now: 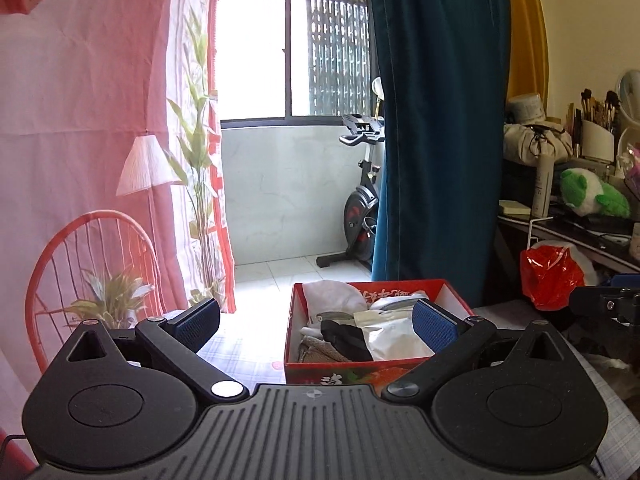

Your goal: Organize soft objects

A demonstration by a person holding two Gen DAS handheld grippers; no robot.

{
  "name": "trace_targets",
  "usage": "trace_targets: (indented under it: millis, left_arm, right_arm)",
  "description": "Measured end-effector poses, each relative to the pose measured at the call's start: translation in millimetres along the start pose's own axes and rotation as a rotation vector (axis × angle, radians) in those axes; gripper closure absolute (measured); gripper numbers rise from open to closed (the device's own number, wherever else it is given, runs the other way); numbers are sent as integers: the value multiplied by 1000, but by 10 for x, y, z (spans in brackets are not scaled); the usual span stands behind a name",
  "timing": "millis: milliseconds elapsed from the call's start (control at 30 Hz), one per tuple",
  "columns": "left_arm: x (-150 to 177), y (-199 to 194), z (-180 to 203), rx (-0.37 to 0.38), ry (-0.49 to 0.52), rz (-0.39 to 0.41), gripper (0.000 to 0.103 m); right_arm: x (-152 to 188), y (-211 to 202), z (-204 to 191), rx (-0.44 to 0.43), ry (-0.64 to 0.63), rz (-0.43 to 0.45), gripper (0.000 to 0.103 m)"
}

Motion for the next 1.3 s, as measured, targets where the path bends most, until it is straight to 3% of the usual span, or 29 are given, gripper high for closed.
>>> trace_targets:
  millis: [433,1300]
  left_arm:
    - [11,-81,-37,-37,2,-4,0]
    - [41,-95,-27,-17,-16,-18,0]
  right_arm:
    - [78,-138,74,40,14,14,0]
    - [99,-98,71,56,-11,-12,0]
Point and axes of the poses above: each gripper's, at about its wrist camera, not at the fingertips, and y roughly the way its jaws point, z to its right, x to its underside, the point moved 7 cm from there along y, roughly the way its jaws point, and after that the axes turned 1 degree about -z, right-handed, at the moved point
